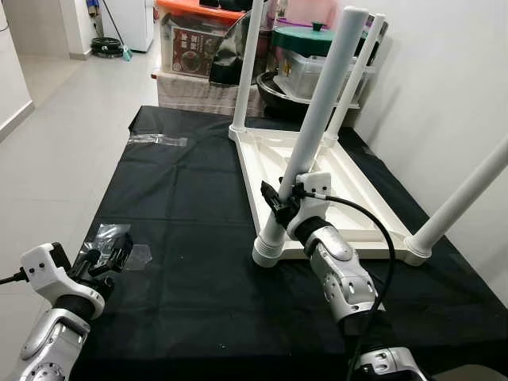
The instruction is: Building children table
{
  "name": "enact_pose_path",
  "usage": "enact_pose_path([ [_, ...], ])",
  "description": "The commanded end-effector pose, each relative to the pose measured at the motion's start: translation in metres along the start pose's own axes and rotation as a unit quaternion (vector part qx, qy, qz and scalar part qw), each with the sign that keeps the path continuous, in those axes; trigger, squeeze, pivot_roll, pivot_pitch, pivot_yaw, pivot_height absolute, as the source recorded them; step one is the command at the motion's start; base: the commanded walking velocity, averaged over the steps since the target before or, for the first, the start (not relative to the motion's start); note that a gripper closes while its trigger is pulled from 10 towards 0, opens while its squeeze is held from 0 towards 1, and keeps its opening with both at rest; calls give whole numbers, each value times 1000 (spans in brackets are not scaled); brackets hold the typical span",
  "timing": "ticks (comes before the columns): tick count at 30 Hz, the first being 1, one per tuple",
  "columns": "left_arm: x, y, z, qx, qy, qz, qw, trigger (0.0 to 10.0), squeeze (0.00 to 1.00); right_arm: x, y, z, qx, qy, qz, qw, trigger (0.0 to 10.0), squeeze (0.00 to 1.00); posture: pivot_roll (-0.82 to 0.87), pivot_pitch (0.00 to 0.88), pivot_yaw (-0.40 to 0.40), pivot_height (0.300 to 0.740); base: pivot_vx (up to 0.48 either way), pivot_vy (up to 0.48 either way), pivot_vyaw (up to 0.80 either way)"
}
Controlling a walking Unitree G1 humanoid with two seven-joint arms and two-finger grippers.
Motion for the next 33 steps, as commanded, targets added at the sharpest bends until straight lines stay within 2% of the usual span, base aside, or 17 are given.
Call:
enact_pose_path([
  [1, -5, -1, 1, -3, 5, 4, 1000, 10000, 0, -41, 1, 12, 0, 86, -25, 996, 10000, 0, 62, 0, -143, 740, 0, 0, 0],
  [29, -5, -1, 1, -3, 6, 4, 1000, 10000, 0, -30, 0, 11, 1, 75, -24, 997, 10000, 8, 60, 0, -144, 740, 0, 0, 0],
  [30, -5, -1, 1, -3, 6, 3, 1000, 10000, 0, -28, 0, 11, -1, 71, -23, 997, 10000, 933, 59, 0, -142, 740, 0, 0, 0],
  [31, -5, -1, 1, -3, 6, 3, 1000, 10000, 0, -28, 0, 11, -1, 71, -23, 997, 10000, 933, 59, 0, -142, 740, 0, 0, 0],
  [32, -5, -1, 1, -4, 7, 3, 1000, 10000, 0, -26, -1, 11, -3, 64, -23, 998, 10000, 1000, 60, 0, -141, 740, 0, 0, 0],
  [33, -5, -1, 1, -4, 7, 3, 1000, 10000, 0, -25, -1, 11, -4, 62, -24, 998, 10000, 1000, 60, 0, -141, 740, 0, 0, 0],
])
Point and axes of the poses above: a point about 5 cm out from each wrist's last joint towards the gripper, its own z axis pointing back from the gripper into the wrist, its own x axis along the axis of the wrist's last joint, y = z × x, the point moved 3 cm from there along -z, pointing out of the wrist towards the gripper, and after that the axes turned 13 degrees about z, right-handed, at the moved point
